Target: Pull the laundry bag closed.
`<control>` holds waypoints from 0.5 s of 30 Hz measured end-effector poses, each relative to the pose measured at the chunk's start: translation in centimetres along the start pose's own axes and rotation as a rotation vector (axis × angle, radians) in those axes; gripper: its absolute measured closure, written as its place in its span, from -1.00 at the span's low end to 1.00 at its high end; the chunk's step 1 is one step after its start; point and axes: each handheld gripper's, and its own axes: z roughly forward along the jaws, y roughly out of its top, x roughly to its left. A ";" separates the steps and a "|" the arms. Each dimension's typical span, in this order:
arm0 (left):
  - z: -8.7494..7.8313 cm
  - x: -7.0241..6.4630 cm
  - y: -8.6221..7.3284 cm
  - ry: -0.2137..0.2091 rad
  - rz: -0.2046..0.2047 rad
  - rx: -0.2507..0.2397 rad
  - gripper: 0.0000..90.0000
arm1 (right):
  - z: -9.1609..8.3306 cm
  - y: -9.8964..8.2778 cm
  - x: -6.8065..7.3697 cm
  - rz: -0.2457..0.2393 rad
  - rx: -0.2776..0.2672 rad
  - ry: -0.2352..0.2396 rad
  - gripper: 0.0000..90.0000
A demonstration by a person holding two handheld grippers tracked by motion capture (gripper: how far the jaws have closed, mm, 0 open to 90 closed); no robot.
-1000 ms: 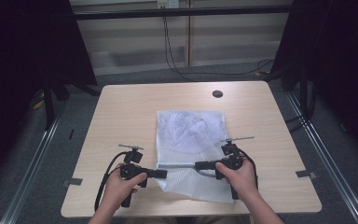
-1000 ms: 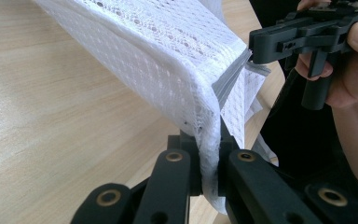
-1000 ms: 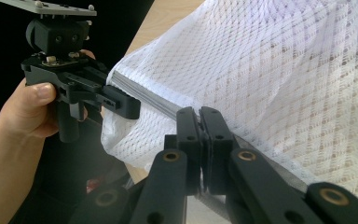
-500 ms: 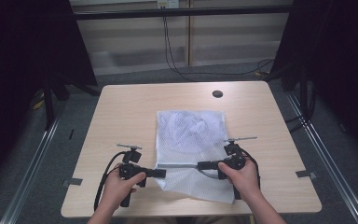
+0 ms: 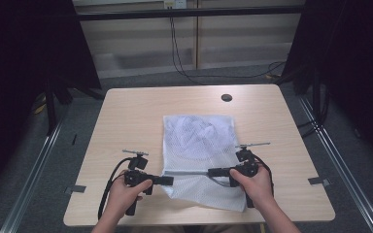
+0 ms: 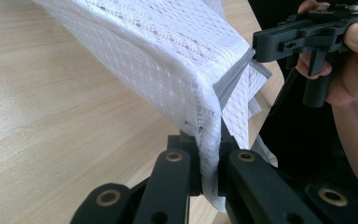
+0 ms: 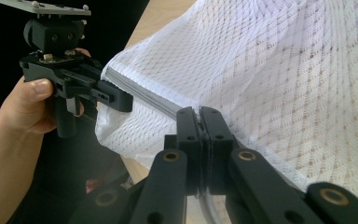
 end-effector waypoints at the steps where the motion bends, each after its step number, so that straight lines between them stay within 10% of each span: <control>1: 0.0 0.0 0.0 0.016 0.010 0.000 0.97 | -0.1 0.0 0.0 -0.003 0.003 0.004 0.94; 15: -0.1 0.2 0.0 0.004 -0.008 -0.003 0.97 | -1.7 -0.2 -1.0 0.004 -0.014 -0.021 0.94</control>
